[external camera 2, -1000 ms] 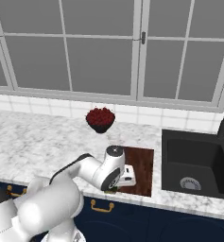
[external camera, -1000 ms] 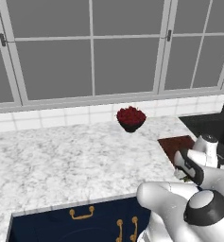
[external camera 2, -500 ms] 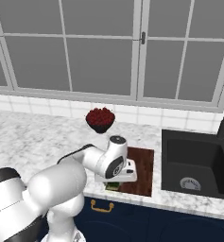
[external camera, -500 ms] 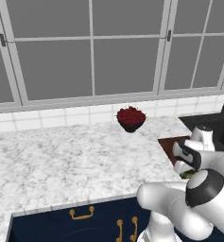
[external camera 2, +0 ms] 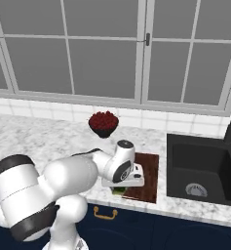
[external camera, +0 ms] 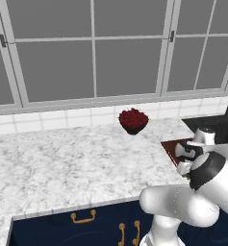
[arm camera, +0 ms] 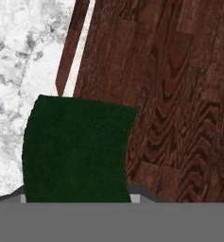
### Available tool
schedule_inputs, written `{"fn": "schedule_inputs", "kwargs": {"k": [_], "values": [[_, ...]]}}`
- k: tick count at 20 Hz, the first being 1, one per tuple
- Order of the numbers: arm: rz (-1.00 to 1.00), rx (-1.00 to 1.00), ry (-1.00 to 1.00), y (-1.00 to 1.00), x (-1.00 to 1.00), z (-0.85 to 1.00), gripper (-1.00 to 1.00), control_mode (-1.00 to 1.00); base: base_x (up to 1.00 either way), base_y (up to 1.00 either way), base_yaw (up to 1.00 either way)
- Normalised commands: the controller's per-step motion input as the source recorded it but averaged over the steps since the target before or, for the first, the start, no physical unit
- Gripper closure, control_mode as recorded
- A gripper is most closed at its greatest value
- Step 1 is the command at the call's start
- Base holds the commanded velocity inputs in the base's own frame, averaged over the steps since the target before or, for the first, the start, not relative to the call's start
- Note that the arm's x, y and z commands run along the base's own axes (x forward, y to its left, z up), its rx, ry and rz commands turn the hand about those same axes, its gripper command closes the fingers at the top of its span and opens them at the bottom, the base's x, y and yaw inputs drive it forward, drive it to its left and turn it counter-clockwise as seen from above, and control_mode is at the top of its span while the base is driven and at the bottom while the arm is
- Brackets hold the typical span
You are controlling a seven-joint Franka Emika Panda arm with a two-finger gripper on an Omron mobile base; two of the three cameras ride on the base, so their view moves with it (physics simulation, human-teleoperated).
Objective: Pick up the sponge from the counter and clean the cutting board by briefly scrubbing or pressing down on the cutting board. Once finished, release the sponge.
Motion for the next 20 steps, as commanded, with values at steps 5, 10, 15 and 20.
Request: {"fn": "schedule_inputs", "kwargs": {"k": [5,10,15,20], "values": [[0.00,0.00,0.18,0.00,0.20,-1.00,1.00,-1.00,0.00,0.00,0.00],[0.00,0.06,0.06,-0.12,0.03,0.02,1.00,-1.00,0.00,0.00,0.00],[0.00,0.08,-0.11,-0.19,0.18,0.56,1.00,-1.00,0.00,0.00,0.00],[0.00,0.00,-0.02,0.01,0.36,-0.29,1.00,-1.00,0.00,0.00,0.00]]}}
